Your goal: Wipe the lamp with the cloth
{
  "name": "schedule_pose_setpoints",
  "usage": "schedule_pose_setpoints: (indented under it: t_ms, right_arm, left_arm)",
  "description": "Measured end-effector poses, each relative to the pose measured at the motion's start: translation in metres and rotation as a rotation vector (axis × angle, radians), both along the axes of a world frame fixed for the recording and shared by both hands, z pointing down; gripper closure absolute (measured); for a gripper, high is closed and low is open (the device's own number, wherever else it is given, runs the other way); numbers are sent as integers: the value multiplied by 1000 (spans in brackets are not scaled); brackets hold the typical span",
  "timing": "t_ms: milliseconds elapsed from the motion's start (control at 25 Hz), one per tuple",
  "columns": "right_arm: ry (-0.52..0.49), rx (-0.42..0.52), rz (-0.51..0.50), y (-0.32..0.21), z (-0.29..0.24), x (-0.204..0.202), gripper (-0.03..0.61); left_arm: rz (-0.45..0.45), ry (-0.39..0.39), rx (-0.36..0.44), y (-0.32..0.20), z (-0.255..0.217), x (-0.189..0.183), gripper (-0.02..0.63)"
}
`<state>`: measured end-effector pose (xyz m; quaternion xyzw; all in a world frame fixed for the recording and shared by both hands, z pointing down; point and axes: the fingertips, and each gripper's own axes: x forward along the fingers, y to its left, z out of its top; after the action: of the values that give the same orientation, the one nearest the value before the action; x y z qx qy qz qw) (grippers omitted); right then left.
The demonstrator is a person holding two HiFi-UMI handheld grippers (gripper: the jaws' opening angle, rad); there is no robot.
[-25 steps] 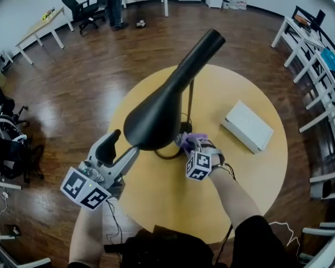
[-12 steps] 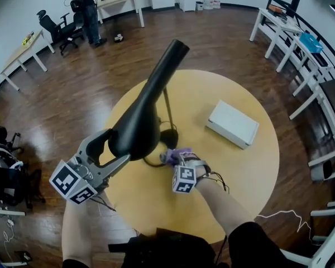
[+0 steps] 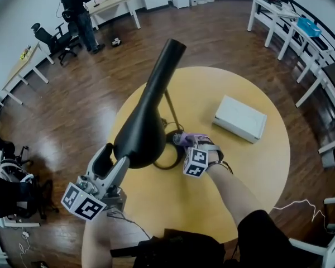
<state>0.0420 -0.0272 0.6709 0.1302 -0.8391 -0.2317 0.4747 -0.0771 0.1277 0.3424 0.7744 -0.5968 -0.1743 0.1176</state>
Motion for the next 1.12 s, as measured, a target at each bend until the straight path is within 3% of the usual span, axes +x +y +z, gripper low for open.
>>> schedule_pose_setpoints:
  t_ms: [80,200,320,520,640,880,960,1120]
  right_arm:
    - [26,30,2,0,0,-4,486]
    - [57,50,-27,7,5,-6,486]
    - [78,70,-87,25,9,-4,486]
    - [106,52,-198,74,19,7,486]
    - [139,88,-278,100,27,13,486]
    - [186,31,-363,107,23,23,485]
    - [154,16,-330,92,13,19,486]
    - [126,98,-133,24,4,10,486]
  left_arm:
    - [20,-11,-22,-6,-1,-4,296]
    - [74,-123,-40,-14,-4,1,280]
    - [139,-173,-37,-19,-8,7,283]
    - [168,-182,-9,-24,-8,12,275]
    - [167,-180,-1,-23,-6,11,275]
    - [169,-192,2,-24,-7,21,276]
    - [172,-199,-3,-25,-8,24,276]
    - [182,-212,-24,-27,-9,24,278]
